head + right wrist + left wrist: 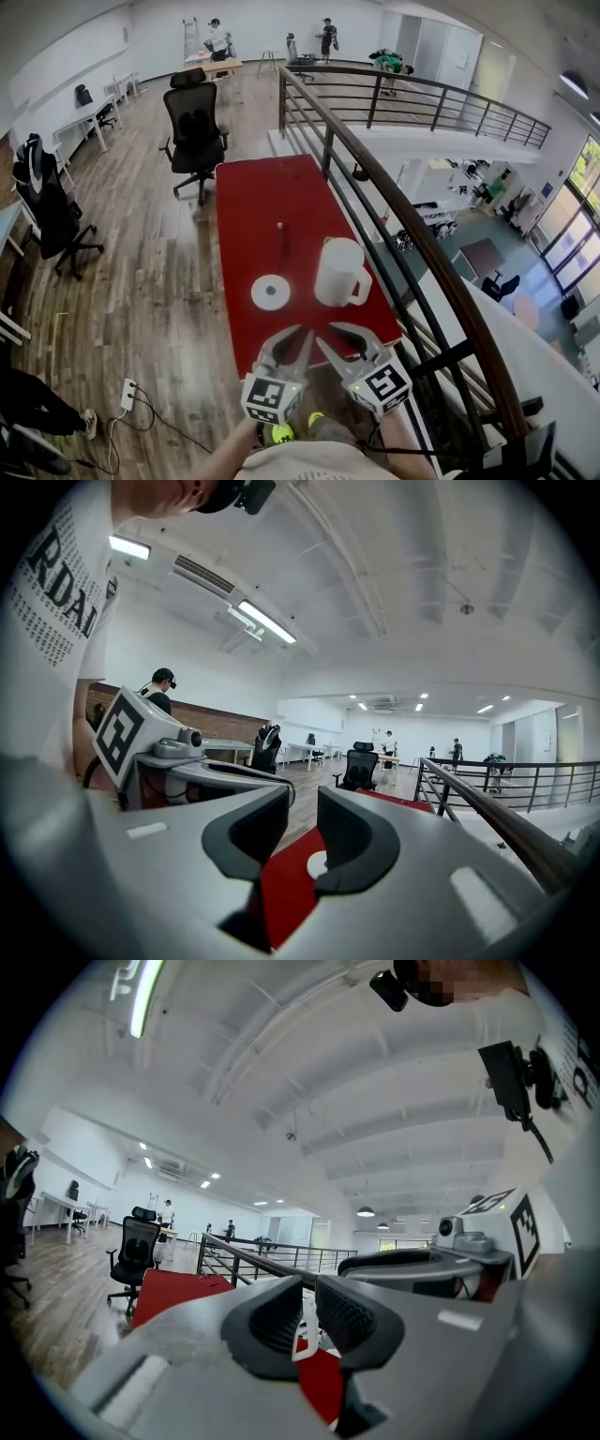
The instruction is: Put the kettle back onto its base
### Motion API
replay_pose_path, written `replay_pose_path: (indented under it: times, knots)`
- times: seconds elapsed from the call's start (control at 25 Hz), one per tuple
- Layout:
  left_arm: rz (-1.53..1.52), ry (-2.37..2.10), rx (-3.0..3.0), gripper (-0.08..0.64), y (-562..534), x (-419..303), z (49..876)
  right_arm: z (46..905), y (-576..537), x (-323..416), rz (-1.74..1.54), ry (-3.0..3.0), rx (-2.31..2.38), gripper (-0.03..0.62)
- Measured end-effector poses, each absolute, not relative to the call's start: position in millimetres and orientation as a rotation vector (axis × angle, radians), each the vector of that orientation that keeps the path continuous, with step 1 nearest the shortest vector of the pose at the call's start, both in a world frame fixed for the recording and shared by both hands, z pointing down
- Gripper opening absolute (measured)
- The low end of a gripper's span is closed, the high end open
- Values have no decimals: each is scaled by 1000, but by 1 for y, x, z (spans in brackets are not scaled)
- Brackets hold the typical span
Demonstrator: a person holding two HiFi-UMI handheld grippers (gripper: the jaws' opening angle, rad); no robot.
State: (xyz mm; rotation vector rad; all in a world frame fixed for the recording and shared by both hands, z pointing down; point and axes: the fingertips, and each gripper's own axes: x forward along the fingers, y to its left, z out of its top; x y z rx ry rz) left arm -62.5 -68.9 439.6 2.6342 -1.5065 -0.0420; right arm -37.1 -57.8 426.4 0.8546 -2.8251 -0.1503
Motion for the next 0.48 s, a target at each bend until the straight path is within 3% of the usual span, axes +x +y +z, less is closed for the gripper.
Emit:
replay_pose_path:
  times: [0.48]
  knots:
    - [-61,-1566,2606,86,-123,-45,434,426,-118,-17,-138,-2833,806,95]
